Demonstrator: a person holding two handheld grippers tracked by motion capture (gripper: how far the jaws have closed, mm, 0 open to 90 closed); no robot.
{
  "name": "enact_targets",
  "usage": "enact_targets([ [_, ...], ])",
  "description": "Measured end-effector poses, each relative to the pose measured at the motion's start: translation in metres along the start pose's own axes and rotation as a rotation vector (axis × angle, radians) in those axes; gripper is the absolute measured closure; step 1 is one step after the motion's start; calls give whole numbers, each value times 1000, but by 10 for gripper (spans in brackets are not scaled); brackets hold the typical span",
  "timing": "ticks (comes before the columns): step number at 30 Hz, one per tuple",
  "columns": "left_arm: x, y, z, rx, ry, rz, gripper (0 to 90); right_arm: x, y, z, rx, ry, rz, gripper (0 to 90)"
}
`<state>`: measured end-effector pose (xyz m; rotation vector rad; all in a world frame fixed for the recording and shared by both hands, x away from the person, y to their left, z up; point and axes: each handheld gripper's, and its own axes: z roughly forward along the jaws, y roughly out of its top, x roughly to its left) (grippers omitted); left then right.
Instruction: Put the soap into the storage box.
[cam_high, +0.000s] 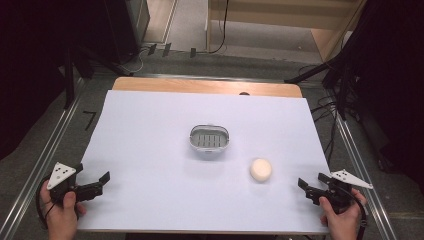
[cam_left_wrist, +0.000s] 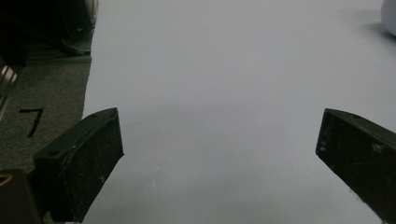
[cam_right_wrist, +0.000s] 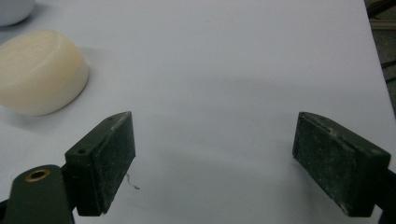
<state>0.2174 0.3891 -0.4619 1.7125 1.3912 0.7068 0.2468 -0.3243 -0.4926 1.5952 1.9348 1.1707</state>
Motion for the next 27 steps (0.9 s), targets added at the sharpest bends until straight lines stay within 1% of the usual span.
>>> enact_targets([
  [6,0,0,-1,-7,3,-3,12,1,-1,-1,4,6,-7,136],
  [7,0,0,-1,-7,2,-3,13,1,-1,-1,3,2,-4,136],
  [13,1,-1,-1,-14,-7,-6,12,1,0,0,2,9,-10,133],
  [16,1,-1,-1,-15,-10,-6,12,2,0,1,5,-1,-11,134],
  [25,0,-1,-2,-14,-11,-6,13,2,0,0,0,-4,-17,135],
  [27,0,-1,-2,-14,-11,-5,13,3,0,0,2,-11,-21,137],
])
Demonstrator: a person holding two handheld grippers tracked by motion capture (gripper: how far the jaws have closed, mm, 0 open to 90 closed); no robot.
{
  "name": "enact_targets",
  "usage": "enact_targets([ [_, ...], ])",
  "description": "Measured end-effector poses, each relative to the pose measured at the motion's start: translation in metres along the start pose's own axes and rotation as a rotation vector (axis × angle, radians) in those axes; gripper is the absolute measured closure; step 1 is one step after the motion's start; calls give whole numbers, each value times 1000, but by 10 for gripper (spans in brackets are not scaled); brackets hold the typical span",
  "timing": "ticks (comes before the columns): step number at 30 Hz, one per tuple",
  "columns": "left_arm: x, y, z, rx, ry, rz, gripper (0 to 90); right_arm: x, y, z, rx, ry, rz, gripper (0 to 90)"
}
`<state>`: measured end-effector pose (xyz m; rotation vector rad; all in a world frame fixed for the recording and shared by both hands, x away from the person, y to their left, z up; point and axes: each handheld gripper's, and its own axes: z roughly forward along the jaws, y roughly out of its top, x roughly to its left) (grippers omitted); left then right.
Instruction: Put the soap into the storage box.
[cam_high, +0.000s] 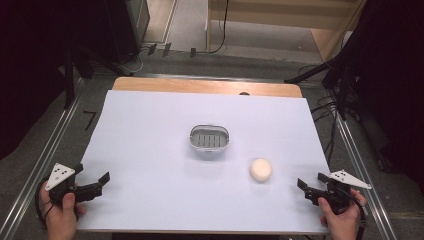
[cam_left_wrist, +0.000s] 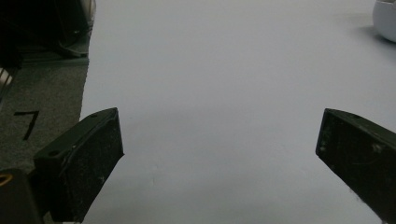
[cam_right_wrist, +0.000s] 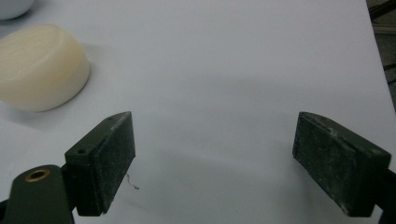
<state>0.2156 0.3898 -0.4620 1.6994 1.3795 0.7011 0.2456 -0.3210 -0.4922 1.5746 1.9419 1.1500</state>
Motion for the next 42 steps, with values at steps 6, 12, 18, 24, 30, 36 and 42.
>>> enact_targets([
  [6,0,0,0,1,-6,-1,13,1,0,1,9,-2,-10,138],
  [12,0,0,0,1,-8,-1,13,1,0,1,8,-4,-12,138],
  [18,1,0,0,3,-10,-1,13,2,0,1,15,-9,-13,140],
  [24,1,0,0,4,-12,0,13,2,1,1,11,-10,-10,140],
  [30,1,0,1,9,-11,1,13,11,3,-3,-12,-26,-38,164],
  [36,1,0,1,9,-12,1,13,16,5,-2,-8,-4,-25,163],
  [42,0,0,1,10,-12,1,13,27,8,1,3,25,-42,163],
])
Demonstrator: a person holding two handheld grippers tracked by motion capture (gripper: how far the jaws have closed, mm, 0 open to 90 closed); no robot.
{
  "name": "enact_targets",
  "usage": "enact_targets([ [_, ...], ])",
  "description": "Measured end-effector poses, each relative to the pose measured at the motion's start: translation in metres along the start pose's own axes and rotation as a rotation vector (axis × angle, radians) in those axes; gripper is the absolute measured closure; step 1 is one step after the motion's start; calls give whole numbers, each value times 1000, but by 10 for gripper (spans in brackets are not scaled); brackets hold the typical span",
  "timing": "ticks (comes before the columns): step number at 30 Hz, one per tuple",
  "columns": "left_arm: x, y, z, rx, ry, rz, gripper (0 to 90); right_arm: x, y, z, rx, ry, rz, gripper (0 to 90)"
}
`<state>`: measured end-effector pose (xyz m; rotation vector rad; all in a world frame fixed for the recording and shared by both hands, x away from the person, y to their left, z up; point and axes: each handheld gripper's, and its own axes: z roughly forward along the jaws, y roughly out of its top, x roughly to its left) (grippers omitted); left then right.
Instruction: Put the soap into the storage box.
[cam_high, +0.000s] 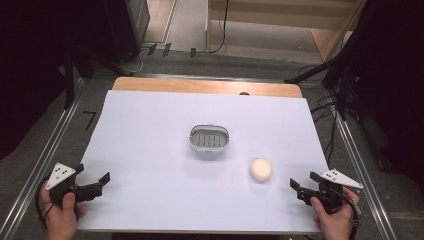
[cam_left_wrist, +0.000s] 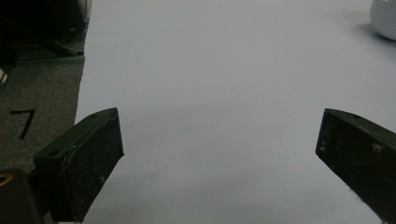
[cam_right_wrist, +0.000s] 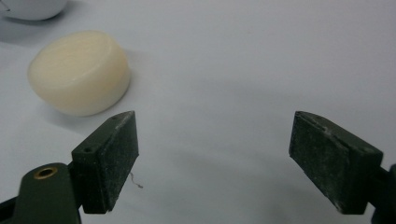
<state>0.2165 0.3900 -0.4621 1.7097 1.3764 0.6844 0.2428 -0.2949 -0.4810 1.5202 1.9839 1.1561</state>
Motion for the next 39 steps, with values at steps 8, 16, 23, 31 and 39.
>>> enact_targets([
  [8,0,0,0,0,0,0,13,12,3,6,12,25,-11,163],
  [16,0,0,0,2,1,0,13,17,3,10,21,38,-21,163],
  [23,0,0,0,1,-1,0,13,24,5,13,30,48,-36,163],
  [31,0,0,0,1,0,0,13,35,10,16,36,71,-50,163],
  [39,-1,0,0,5,1,4,13,53,14,26,59,107,-70,155],
])
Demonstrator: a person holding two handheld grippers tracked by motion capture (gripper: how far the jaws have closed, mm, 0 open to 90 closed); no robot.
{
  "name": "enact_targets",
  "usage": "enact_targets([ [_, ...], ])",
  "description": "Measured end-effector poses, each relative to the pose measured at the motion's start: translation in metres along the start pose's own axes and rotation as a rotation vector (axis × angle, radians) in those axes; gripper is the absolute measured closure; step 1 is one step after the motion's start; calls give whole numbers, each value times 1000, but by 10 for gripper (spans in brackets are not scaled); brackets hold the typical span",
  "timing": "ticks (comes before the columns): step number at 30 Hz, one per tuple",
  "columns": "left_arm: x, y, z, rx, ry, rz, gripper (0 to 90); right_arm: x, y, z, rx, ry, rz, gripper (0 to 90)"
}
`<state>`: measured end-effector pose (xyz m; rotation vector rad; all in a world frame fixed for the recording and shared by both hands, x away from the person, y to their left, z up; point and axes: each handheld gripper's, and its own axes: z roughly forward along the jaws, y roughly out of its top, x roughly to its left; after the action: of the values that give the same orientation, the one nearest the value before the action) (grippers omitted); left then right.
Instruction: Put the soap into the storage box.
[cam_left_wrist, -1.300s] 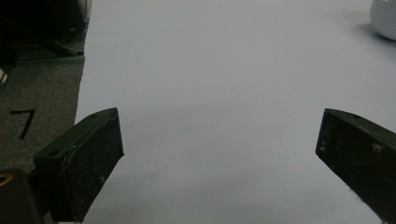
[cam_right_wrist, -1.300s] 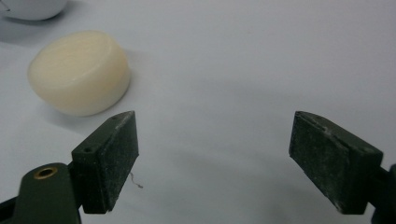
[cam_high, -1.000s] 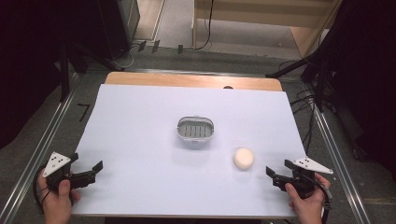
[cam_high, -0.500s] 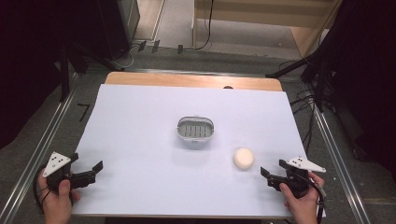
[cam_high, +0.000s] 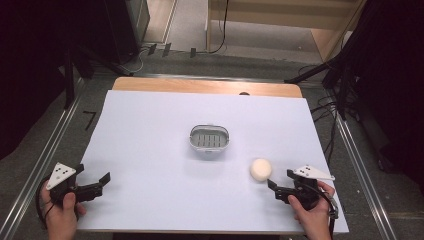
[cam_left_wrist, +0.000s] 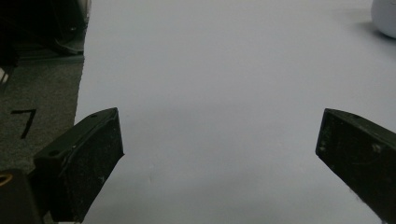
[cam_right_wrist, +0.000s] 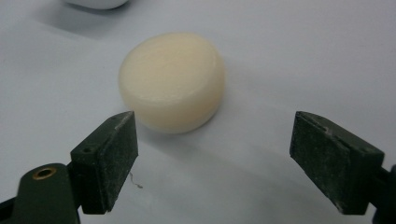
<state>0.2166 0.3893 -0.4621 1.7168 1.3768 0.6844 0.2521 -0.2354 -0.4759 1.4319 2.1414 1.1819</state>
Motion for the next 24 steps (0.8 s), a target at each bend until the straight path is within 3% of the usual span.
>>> enact_targets([
  [5,0,0,0,-4,-2,-5,13,12,4,10,27,16,-11,150],
  [17,1,0,-1,-8,-7,-3,13,27,21,26,52,-18,-13,150],
  [24,1,0,-1,-8,-9,-6,13,33,27,45,103,-42,-1,151],
])
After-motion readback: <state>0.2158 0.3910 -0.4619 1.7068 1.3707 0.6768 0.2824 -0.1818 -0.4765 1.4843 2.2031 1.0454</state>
